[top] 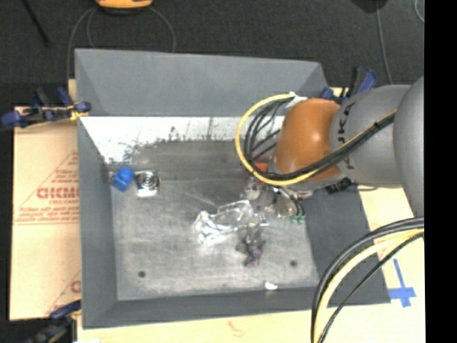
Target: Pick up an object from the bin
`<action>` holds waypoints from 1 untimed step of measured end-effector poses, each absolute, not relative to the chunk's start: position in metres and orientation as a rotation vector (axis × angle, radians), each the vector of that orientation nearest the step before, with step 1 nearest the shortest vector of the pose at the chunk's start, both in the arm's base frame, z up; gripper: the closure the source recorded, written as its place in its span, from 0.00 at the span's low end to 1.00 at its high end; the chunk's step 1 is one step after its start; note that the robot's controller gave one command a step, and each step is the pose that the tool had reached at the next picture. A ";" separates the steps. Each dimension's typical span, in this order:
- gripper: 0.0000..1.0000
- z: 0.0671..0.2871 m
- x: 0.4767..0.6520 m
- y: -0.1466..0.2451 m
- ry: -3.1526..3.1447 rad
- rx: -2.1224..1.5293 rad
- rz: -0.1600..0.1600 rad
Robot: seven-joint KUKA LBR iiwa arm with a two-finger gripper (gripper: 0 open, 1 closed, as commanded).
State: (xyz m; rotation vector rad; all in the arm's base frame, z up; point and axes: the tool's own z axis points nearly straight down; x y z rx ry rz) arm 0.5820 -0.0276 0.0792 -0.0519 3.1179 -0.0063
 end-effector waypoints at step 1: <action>1.00 0.282 0.604 -0.043 3.126 -0.166 -0.007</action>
Offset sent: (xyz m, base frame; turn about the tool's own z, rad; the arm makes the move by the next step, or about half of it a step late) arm 0.0202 -0.0129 0.1989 -0.0760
